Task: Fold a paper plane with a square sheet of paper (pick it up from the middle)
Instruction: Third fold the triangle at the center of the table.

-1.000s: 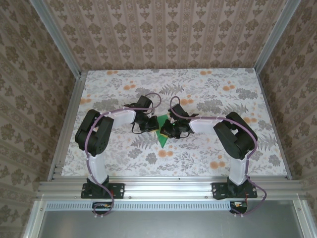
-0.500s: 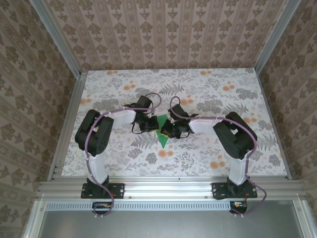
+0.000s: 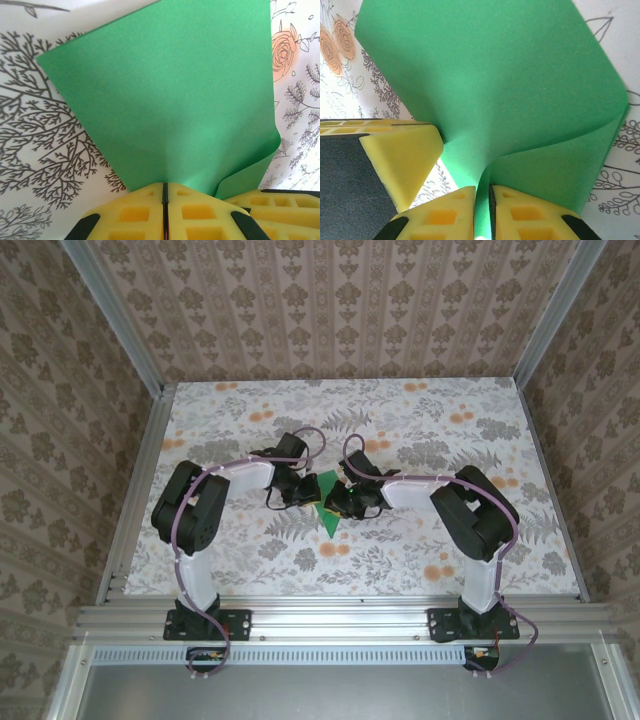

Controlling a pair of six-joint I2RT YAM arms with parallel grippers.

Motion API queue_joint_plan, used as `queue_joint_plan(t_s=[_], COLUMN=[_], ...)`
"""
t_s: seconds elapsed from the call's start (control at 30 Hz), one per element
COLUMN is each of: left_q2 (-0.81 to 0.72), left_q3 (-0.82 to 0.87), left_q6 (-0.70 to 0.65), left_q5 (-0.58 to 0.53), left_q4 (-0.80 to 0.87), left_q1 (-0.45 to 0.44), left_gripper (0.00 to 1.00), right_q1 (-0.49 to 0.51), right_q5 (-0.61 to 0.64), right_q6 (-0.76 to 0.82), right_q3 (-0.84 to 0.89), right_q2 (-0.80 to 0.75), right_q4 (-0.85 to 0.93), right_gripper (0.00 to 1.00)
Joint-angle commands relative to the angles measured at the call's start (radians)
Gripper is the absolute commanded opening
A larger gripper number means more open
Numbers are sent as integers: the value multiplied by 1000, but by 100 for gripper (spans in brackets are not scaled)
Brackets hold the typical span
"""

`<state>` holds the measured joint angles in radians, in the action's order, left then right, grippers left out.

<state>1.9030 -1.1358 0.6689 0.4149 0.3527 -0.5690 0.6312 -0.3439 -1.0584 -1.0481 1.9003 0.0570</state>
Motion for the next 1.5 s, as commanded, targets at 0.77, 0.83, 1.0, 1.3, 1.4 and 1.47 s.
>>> queue_joint_plan(t_s=[0.77,0.83,1.0,1.3,1.4,1.47], left_q2=[-179,-179,-172,-134,-108,-90], left_q3=[160,164,167,143,114,90], left_q6=[60,60,60,53,46,40], left_q5=[37,48,83,89,69,41], left_q4=[-78,-88,-119,-115,-91,-68], left_q1=[52,50,45,34,27,24], left_gripper=[16,16,16,16,15,14], right_q1=[5,4,1,-5,-5,-5], right_q5=[11,6,8,0,-13,-35], right_q6=[-21,-21,-24,-30,-20,-15], right_q3=[21,25,34,51,51,58], right_q2=[34,33,28,27,27,27], right_q4=[-5,-16,-22,-33,-49,-80], right_gripper=[36,40,44,26,23,20])
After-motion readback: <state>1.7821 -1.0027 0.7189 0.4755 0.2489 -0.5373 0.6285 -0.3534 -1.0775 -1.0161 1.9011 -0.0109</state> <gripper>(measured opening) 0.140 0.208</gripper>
